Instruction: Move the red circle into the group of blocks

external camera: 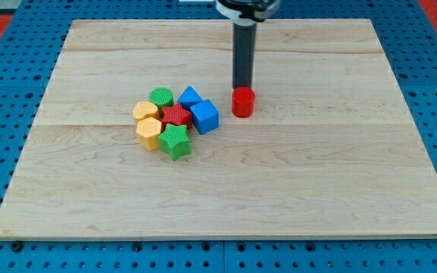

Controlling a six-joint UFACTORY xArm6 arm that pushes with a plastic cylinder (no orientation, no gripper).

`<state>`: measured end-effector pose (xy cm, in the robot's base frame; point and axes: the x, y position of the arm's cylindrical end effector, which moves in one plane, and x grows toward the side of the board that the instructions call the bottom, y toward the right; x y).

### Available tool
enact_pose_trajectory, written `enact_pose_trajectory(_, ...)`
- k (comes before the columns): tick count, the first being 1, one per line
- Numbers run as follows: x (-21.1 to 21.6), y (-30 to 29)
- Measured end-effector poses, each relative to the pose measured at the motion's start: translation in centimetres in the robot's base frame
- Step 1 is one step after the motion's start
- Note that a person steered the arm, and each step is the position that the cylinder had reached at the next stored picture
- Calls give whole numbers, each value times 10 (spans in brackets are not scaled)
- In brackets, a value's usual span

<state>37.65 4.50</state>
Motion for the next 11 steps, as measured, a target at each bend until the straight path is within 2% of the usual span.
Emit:
enact_pose_trajectory(2,41,-1)
enact_pose_trajectory(3,47,17)
enact_pose_trajectory(5,63,-6)
enact_pose_trajectory(6,84,22)
enact_pose_trajectory(8,82,-21)
enact_pose_trajectory(9,103,3)
enact_pose_trajectory(11,100,-50)
